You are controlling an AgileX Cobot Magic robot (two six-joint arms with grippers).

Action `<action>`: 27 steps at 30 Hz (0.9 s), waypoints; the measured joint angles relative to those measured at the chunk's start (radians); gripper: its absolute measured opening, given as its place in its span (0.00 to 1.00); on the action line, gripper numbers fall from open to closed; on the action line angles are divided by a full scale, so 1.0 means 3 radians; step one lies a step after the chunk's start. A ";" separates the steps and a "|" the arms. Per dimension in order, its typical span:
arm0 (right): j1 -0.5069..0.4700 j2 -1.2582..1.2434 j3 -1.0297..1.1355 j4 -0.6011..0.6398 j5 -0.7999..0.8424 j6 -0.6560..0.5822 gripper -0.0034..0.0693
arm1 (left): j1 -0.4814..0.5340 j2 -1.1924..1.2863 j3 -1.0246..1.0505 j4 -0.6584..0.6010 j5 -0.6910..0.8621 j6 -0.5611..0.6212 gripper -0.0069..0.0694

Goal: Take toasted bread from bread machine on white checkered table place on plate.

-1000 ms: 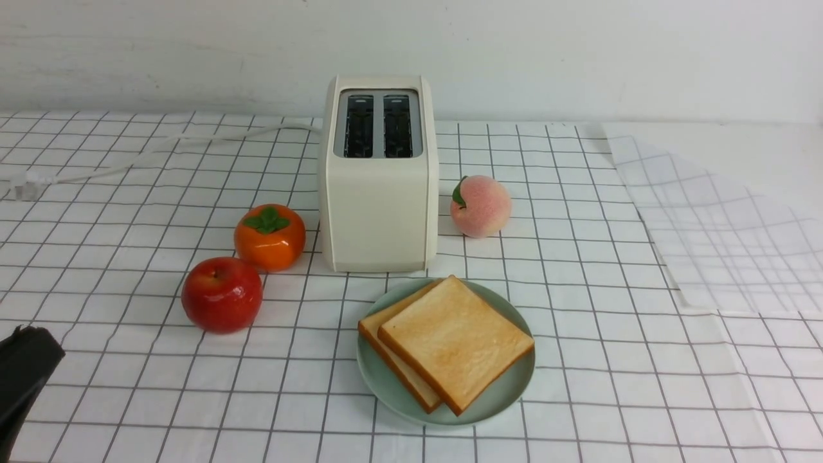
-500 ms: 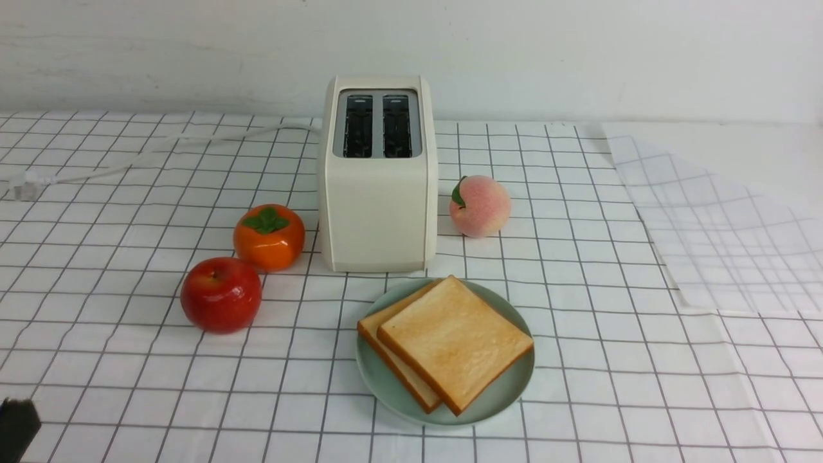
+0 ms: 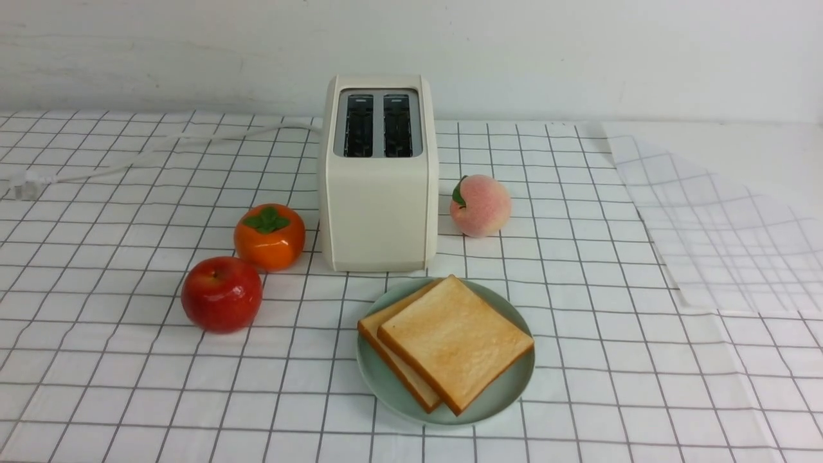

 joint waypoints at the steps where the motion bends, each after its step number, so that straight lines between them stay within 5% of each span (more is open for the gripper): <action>1: 0.0000 0.0000 0.0000 0.0000 0.0000 0.0000 0.10 | 0.0000 0.0000 0.0000 0.0000 0.0000 -0.0004 0.07; 27: 0.0000 0.0000 0.0000 -0.0003 0.0000 0.0000 0.14 | 0.0000 0.0000 0.0000 0.0000 -0.0003 -0.0007 0.08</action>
